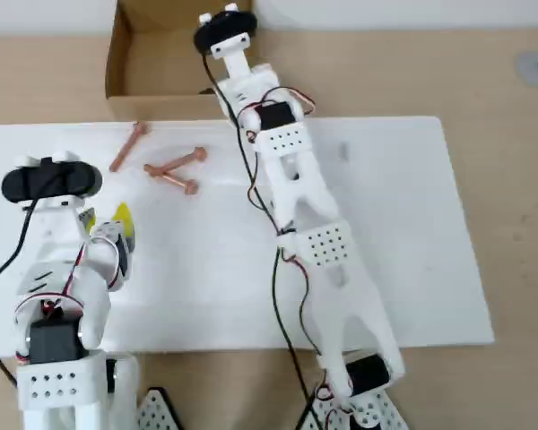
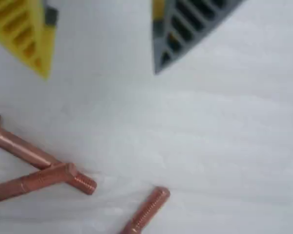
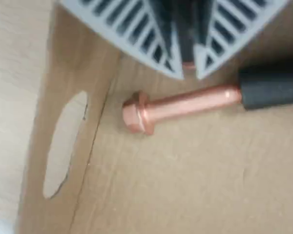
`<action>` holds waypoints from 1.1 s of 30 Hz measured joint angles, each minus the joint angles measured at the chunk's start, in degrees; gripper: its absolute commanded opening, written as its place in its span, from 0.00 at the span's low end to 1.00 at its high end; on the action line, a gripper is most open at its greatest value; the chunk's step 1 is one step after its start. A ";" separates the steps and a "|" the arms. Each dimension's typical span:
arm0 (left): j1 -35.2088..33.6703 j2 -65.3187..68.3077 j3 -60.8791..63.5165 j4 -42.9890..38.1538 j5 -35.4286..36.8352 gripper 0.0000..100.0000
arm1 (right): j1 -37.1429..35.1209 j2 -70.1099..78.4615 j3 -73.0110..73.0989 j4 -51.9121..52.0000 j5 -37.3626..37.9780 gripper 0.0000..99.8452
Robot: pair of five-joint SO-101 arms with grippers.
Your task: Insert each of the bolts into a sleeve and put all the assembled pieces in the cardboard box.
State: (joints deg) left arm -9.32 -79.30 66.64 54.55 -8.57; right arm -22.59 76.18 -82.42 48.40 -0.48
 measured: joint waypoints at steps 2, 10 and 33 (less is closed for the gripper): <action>0.00 0.62 -0.62 0.00 2.29 0.15 | 0.00 0.00 -2.29 2.55 0.09 0.12; 0.00 15.30 -13.27 1.58 7.65 0.15 | 0.00 0.00 -9.14 16.70 0.09 0.26; -2.37 96.44 -91.96 40.44 6.59 0.15 | -0.09 -33.58 -9.76 51.43 0.09 0.34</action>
State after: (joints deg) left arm -11.69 17.14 -25.32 94.99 -1.98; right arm -22.68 42.59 -92.18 99.82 -0.40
